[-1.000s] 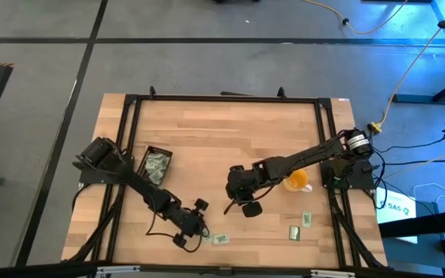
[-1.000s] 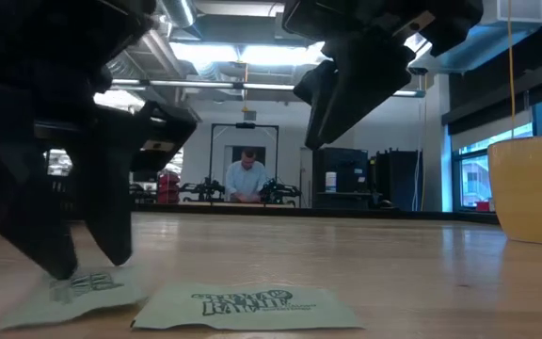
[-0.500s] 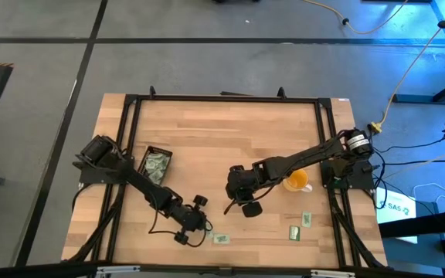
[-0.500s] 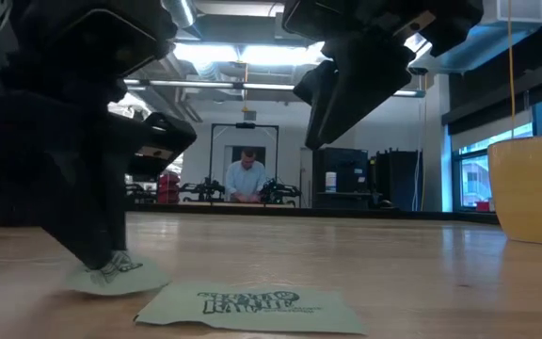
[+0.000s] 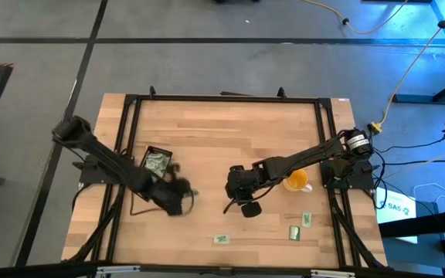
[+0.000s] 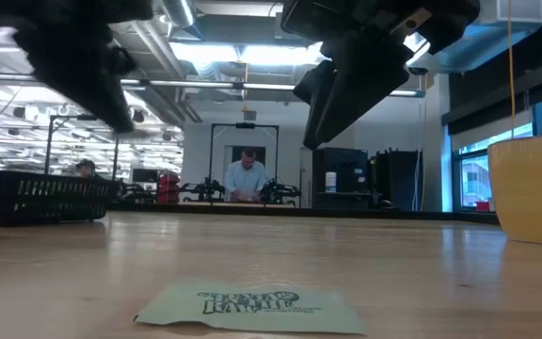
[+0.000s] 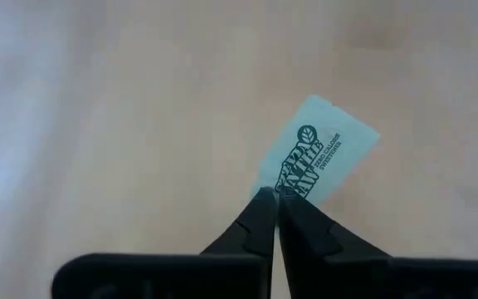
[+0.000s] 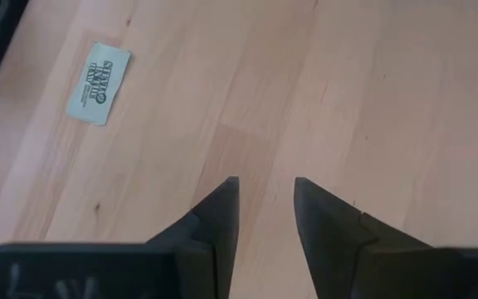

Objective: Pick and place Stevia / Truvia into bins
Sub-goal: Put the stevia packet into the black bin

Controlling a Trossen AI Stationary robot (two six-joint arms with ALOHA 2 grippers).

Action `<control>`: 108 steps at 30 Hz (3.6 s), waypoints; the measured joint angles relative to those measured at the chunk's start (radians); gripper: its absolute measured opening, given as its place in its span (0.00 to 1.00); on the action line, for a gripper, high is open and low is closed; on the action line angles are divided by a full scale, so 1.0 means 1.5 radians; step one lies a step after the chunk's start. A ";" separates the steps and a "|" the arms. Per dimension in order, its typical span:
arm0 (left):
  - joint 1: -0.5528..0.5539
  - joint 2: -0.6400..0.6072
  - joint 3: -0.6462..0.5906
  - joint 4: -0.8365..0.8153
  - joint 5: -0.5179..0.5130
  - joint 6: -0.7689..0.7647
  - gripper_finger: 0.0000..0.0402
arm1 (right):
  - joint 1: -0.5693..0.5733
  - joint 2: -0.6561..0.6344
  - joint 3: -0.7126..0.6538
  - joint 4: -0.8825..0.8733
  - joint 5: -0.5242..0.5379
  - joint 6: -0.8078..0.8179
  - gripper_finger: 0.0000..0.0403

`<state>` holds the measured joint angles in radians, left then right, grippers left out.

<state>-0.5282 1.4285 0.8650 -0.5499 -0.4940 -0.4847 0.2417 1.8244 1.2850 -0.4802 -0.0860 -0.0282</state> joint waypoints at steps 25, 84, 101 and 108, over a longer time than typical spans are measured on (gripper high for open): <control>0.093 -0.122 -0.101 -0.412 -0.039 -0.630 0.02 | -0.002 0.000 0.000 0.007 0.001 -0.026 0.30; 0.057 -0.118 -0.122 0.277 -0.002 0.041 0.16 | 0.173 0.105 0.000 0.245 0.096 0.037 0.30; -0.019 -0.114 -0.147 0.355 -0.006 0.036 0.16 | 0.208 0.213 0.001 0.335 0.119 0.071 0.24; -0.024 -0.114 -0.147 0.354 -0.006 0.036 0.14 | 0.211 0.228 0.006 0.312 0.150 0.087 0.19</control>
<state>-0.5640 1.2575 0.6441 -0.0185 -0.5034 -0.4313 0.5575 2.1662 1.2938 -0.0125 0.1397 0.1026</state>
